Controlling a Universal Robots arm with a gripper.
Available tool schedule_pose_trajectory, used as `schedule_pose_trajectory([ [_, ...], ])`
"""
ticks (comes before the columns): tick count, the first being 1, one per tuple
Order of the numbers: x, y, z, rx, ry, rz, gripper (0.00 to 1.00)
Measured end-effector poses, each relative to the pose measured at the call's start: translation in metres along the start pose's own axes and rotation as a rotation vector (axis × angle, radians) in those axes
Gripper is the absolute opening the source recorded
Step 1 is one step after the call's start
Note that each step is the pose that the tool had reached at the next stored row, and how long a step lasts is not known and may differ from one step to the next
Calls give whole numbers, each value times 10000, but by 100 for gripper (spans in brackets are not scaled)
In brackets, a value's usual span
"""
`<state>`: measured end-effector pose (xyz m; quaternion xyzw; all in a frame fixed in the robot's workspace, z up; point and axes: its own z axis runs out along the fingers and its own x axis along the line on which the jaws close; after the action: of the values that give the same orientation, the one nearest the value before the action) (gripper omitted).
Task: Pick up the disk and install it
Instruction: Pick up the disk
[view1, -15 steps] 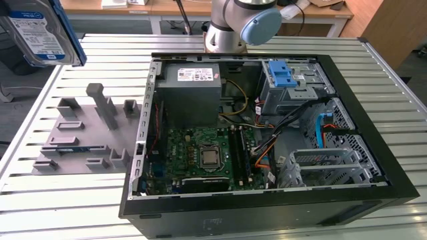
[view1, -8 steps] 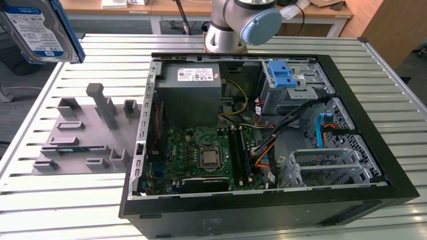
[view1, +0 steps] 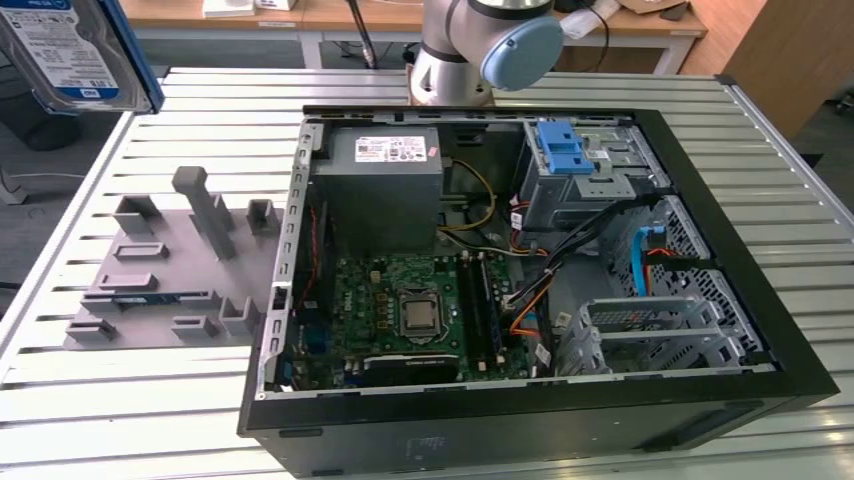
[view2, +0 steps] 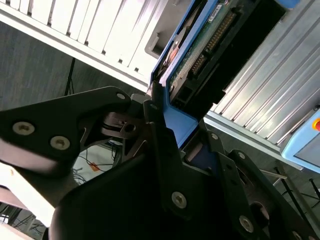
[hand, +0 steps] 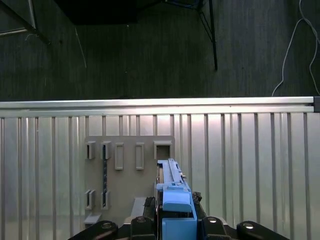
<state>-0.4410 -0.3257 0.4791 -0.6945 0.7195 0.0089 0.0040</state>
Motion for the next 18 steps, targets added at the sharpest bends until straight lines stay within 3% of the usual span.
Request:
schedule_pose_trajectory([
  [8, -4, 1, -185, -3, 2, 0, 37],
  [18, -4, -21, -192, -1, 1, -1, 37],
])
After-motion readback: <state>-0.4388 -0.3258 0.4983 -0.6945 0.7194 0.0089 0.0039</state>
